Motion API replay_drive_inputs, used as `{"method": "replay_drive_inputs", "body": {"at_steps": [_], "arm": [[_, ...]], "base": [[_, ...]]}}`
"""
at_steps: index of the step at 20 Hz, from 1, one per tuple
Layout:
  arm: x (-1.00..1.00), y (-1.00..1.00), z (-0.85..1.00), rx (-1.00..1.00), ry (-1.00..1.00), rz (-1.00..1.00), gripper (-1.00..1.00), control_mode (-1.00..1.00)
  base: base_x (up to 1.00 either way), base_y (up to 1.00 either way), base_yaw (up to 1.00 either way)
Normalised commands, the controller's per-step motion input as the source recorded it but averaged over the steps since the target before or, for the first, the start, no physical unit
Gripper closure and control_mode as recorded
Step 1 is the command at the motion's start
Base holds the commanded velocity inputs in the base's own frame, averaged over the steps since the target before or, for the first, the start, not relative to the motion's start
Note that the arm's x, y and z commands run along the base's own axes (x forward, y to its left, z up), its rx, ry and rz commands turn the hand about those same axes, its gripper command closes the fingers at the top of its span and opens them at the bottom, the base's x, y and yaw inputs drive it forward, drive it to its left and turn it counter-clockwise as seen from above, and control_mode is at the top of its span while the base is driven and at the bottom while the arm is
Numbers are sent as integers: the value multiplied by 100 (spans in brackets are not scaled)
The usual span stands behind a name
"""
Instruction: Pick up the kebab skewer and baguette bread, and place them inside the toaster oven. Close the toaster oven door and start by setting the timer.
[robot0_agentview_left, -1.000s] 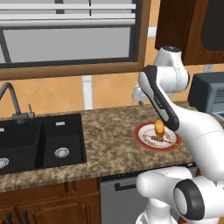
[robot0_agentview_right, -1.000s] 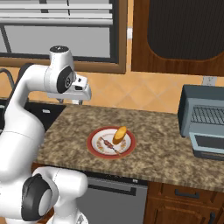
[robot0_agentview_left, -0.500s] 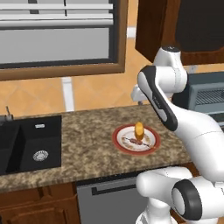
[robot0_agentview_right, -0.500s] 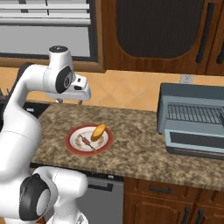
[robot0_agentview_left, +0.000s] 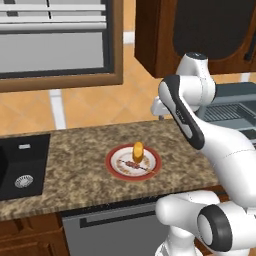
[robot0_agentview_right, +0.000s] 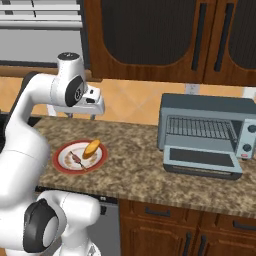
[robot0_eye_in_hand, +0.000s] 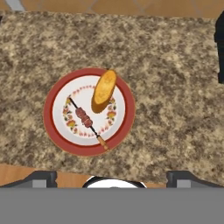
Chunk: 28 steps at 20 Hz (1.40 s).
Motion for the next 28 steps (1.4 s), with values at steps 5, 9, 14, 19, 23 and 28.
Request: {"method": "replay_drive_inputs", "body": {"at_steps": [5,9,14,19,23,28], "arm": [[0,0,0,0,0,0,-100,100],[0,0,0,0,0,0,-100,100],[0,0,0,0,0,0,-100,100],[0,0,0,0,0,0,-100,100],[0,0,0,0,0,0,-100,100],[0,0,0,0,0,0,-100,-100]], "base": [[0,-38,0],[0,-43,0],[0,-40,0],[0,0,0],[0,0,0],[0,0,0]]}}
